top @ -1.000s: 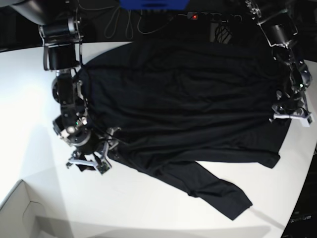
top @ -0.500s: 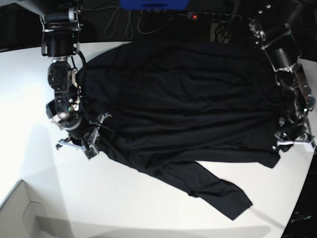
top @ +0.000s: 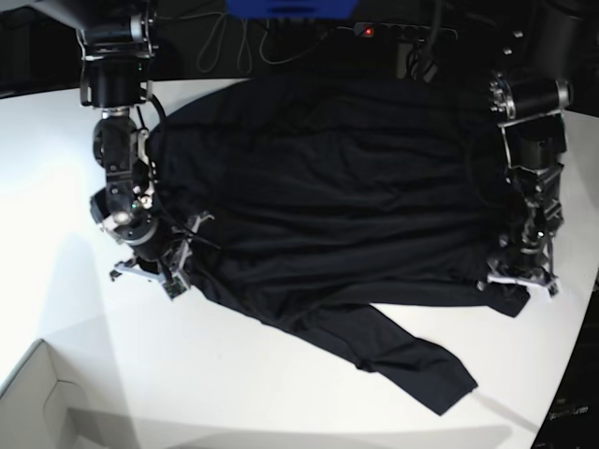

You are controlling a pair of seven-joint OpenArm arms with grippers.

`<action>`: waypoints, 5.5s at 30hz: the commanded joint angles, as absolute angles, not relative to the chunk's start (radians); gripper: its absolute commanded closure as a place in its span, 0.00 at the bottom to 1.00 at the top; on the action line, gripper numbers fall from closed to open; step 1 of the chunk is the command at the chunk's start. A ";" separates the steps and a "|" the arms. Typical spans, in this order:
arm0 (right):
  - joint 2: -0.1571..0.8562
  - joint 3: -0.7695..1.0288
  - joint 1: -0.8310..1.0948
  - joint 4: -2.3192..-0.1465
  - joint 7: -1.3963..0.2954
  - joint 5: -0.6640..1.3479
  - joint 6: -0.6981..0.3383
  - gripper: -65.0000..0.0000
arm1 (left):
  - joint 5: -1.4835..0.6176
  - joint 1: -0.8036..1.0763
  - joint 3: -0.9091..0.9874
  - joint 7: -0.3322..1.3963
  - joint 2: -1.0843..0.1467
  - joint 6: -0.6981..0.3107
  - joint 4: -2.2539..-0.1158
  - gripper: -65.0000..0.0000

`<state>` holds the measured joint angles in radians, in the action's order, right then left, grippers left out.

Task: Layout the t-shirt on the table in an organized manner, then fold the t-shirt properly
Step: 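Hold the shirt edges with both grippers and lift them together, then fold the held shirt edges with both grippers toward the collar, then lay the folded edge down and open both grippers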

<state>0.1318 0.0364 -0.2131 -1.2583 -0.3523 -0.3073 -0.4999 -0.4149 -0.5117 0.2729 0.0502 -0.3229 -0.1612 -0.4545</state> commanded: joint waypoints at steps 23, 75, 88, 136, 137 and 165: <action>0.193 0.045 -0.108 -1.333 -0.329 -0.297 -0.496 0.87 | -0.421 -0.808 0.157 -0.045 -0.271 -0.159 -0.309 0.71; 0.275 0.082 -0.605 -0.713 0.090 -0.294 -0.033 0.68 | -0.427 -0.578 0.162 -0.048 -0.389 -0.159 -0.417 0.71; 0.091 0.094 -0.242 -1.372 -0.449 -0.292 -0.516 0.93 | -0.387 -0.590 0.154 -0.047 -0.363 -0.159 -0.435 0.71; 0.028 0.251 -0.019 -1.477 -0.495 -0.292 -0.518 1.00 | -0.522 -0.015 0.412 0.366 -0.358 -0.166 -1.175 0.71; 0.031 0.252 -0.038 -1.445 -0.495 -0.292 -0.518 1.00 | -0.522 -0.025 0.415 0.366 -0.358 -0.166 -1.145 0.71; 0.116 0.302 0.028 -1.639 -0.395 -0.292 -0.518 1.00 | -0.545 -0.102 0.464 0.504 -0.369 -0.166 -1.330 0.71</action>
